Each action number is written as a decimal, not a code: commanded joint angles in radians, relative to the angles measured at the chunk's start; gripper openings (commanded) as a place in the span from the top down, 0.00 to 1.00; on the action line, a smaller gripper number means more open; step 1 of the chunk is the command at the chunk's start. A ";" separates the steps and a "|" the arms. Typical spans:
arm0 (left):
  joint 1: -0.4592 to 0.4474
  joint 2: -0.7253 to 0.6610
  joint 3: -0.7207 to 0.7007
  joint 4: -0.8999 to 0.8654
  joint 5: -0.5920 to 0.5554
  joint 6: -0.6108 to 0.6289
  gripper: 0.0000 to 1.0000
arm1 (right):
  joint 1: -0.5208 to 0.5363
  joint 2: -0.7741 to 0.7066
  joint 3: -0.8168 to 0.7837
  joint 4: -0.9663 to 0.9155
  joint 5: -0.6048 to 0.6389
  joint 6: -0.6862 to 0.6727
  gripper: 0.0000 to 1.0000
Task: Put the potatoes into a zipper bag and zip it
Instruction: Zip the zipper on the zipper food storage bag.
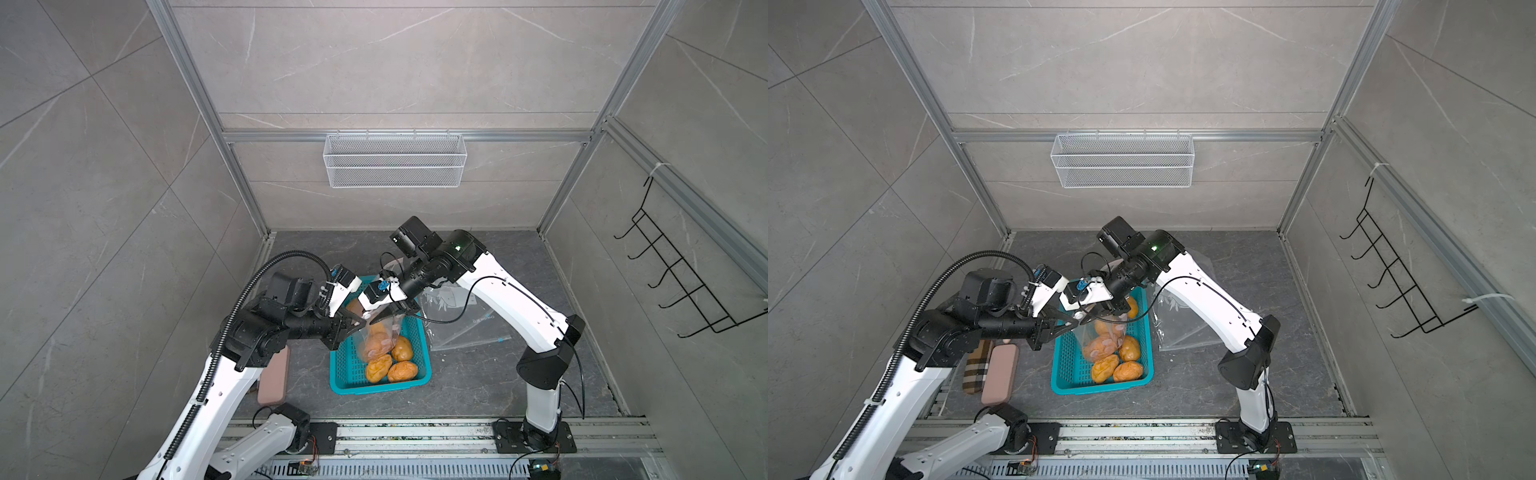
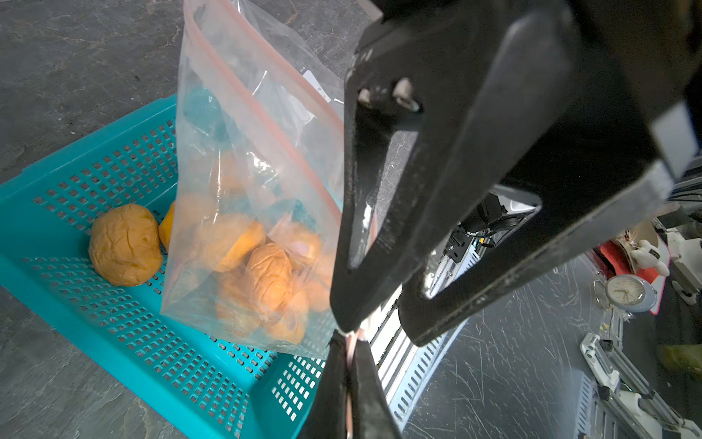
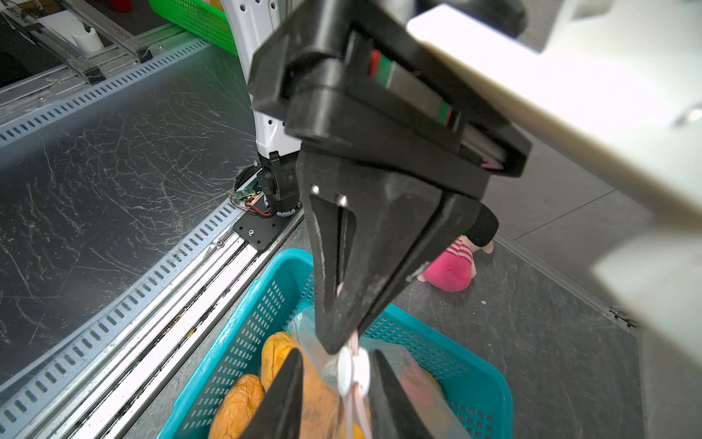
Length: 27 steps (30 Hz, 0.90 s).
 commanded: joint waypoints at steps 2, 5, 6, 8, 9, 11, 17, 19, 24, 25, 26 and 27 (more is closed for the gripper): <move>-0.002 -0.012 0.002 0.033 -0.021 0.016 1.00 | 0.021 -0.013 0.008 -0.047 0.004 0.002 0.71; -0.002 -0.014 0.000 0.035 -0.015 0.015 1.00 | 0.030 -0.002 0.012 -0.032 0.035 0.026 0.74; -0.002 -0.016 -0.003 0.037 -0.016 0.015 1.00 | 0.031 0.003 0.015 -0.029 0.046 0.034 0.75; -0.002 -0.021 -0.007 0.041 -0.017 0.016 1.00 | 0.036 0.007 0.018 -0.025 0.053 0.039 0.76; -0.002 -0.023 -0.009 0.042 -0.016 0.016 1.00 | 0.038 0.008 0.018 -0.019 0.056 0.045 0.76; -0.002 -0.026 -0.011 0.044 -0.015 0.015 1.00 | 0.039 0.010 0.018 -0.010 0.068 0.053 0.78; -0.001 -0.033 -0.011 0.045 -0.014 0.011 1.00 | 0.044 0.010 0.024 0.006 0.095 0.075 0.82; -0.002 -0.037 -0.006 0.045 -0.014 0.010 1.00 | 0.044 0.009 0.029 0.007 0.101 0.076 0.84; -0.002 -0.037 0.037 0.025 -0.048 0.012 1.00 | 0.045 -0.006 0.040 0.046 0.097 0.092 0.89; -0.002 -0.034 0.053 0.014 -0.060 0.015 1.00 | 0.044 -0.009 0.047 0.054 0.092 0.097 0.89; -0.001 -0.031 0.071 -0.001 -0.077 0.019 1.00 | 0.045 -0.011 0.054 0.061 0.087 0.101 0.89; -0.002 -0.030 0.088 -0.013 -0.094 0.021 1.00 | 0.044 -0.015 0.060 0.072 0.084 0.108 0.89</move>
